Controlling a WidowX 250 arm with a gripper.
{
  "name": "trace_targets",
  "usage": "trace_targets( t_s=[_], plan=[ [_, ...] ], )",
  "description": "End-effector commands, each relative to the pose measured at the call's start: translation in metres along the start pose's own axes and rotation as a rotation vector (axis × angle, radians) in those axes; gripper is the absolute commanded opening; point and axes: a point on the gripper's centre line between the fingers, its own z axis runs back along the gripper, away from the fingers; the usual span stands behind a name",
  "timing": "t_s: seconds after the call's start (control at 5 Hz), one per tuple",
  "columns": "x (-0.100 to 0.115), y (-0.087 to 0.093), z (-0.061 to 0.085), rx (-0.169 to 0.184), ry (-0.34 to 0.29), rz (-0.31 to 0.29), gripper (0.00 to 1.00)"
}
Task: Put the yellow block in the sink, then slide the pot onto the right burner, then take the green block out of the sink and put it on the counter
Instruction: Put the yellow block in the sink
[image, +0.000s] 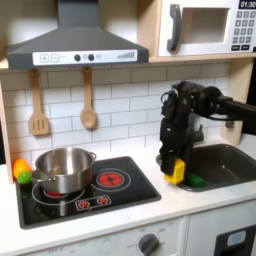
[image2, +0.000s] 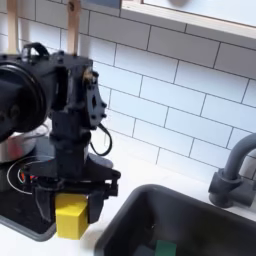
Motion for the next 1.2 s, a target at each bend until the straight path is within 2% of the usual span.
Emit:
trace_targets(
  t_s=[0.0, 0.2, 0.4, 0.6, 1.0],
  plan=[
    [-0.01, -0.011, 0.012, -0.043, 0.002, -0.013, 0.0],
    [-0.014, -0.02, 0.022, -0.062, -0.008, -0.029, 0.0],
    [-0.02, -0.033, 0.025, -0.066, 0.008, -0.073, 0.0],
    [-0.026, -0.045, 0.028, -0.04, 0.022, -0.11, 0.0],
    [-0.031, -0.06, 0.048, -0.076, 0.002, -0.137, 0.0]
  ],
)
